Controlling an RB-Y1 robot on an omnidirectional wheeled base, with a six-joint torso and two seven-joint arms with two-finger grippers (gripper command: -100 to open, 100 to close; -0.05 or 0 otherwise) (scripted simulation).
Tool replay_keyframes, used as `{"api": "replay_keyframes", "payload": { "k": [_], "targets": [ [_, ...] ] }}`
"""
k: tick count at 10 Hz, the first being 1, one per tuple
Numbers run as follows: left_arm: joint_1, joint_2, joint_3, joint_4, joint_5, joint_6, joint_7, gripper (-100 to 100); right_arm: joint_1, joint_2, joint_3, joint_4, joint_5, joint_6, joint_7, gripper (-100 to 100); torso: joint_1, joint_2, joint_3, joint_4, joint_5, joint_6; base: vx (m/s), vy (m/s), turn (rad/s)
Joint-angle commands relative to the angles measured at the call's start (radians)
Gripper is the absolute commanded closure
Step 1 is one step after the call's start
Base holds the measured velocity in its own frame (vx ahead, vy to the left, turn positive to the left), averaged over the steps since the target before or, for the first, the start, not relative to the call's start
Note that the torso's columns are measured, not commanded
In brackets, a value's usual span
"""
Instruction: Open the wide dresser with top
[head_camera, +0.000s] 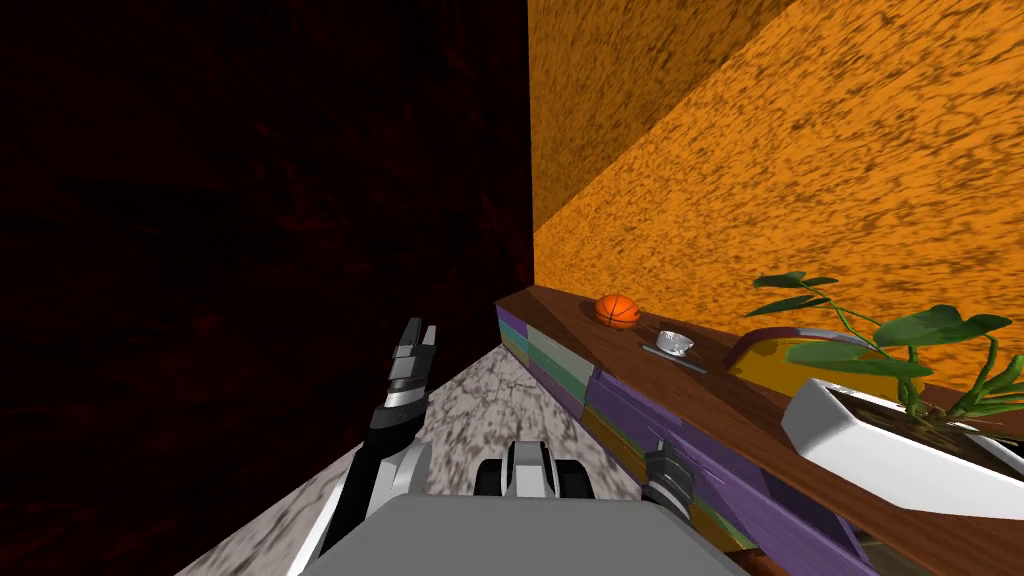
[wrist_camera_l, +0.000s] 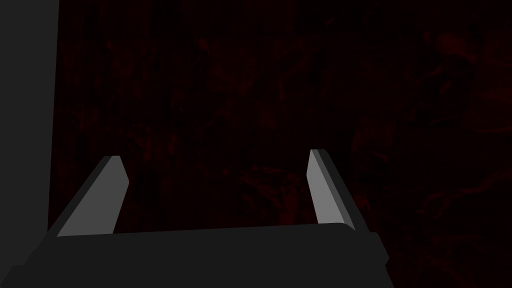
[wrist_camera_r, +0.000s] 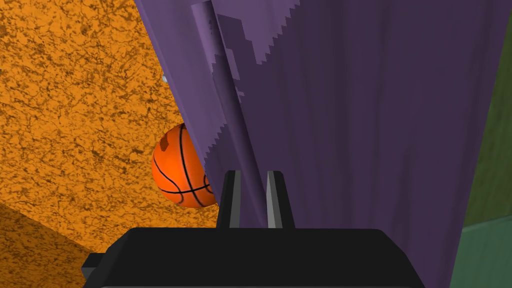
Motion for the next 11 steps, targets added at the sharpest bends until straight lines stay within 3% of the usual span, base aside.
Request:
{"api": "replay_keyframes", "payload": {
  "k": [1,9,10,11],
  "targets": [
    [0.000,0.000,0.000,0.000,0.000,0.000,0.000,0,-0.001,-0.002,0.002,-0.015,0.004,0.006,0.011,100,0.003,0.000,0.000,-0.001,-0.002,0.000,-0.122,0.130,-0.043],
    [0.000,0.000,0.000,0.000,0.000,0.000,0.000,0,0.010,0.001,0.017,-0.060,0.021,0.024,0.042,100,0.005,0.006,0.004,0.000,-0.001,0.001,-0.127,0.136,-0.039],
    [0.000,0.000,0.000,0.000,0.000,0.000,0.000,0,-0.023,-0.030,-0.004,-0.080,-0.008,-0.034,0.078,-100,0.004,0.004,0.002,0.001,0.001,0.001,-0.132,0.108,-0.018],
    [0.000,0.000,0.000,0.000,0.000,0.000,0.000,0,-0.023,-0.030,-0.004,-0.080,-0.008,-0.034,0.078,-100,0.002,0.002,0.002,-0.001,-0.002,-0.001,-0.096,0.063,0.006]
  ]
}}
